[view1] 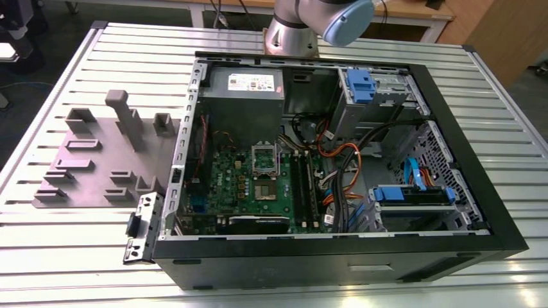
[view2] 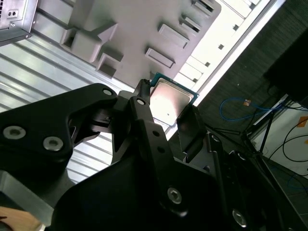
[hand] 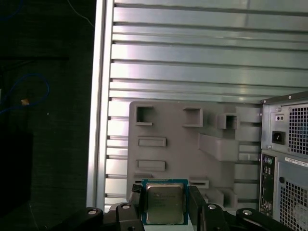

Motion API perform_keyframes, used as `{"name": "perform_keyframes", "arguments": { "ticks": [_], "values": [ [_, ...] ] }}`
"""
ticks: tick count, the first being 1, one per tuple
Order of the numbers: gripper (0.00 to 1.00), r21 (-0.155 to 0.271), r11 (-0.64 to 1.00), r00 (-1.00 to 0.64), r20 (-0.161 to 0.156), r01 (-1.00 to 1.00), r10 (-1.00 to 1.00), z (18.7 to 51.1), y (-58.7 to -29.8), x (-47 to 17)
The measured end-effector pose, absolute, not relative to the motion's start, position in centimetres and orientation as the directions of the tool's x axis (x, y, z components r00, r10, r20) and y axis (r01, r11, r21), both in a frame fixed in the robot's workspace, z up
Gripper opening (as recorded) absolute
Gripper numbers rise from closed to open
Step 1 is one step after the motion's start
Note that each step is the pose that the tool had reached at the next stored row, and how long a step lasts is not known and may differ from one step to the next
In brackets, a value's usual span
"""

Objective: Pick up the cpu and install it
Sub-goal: 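Pick up the cpu and move it towards the insertion slot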

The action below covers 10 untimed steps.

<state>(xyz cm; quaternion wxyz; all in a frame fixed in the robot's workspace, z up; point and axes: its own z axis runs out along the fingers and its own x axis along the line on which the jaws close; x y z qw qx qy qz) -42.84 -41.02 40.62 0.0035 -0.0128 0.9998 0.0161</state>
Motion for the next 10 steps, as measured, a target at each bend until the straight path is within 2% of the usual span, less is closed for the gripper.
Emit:
{"name": "perform_keyframes", "arguments": {
  "ticks": [10],
  "values": [
    [0.47, 0.032, 0.999, -1.000, -0.007, -0.026, -0.025, 40.62, -41.02, -42.48]
  ]
}}
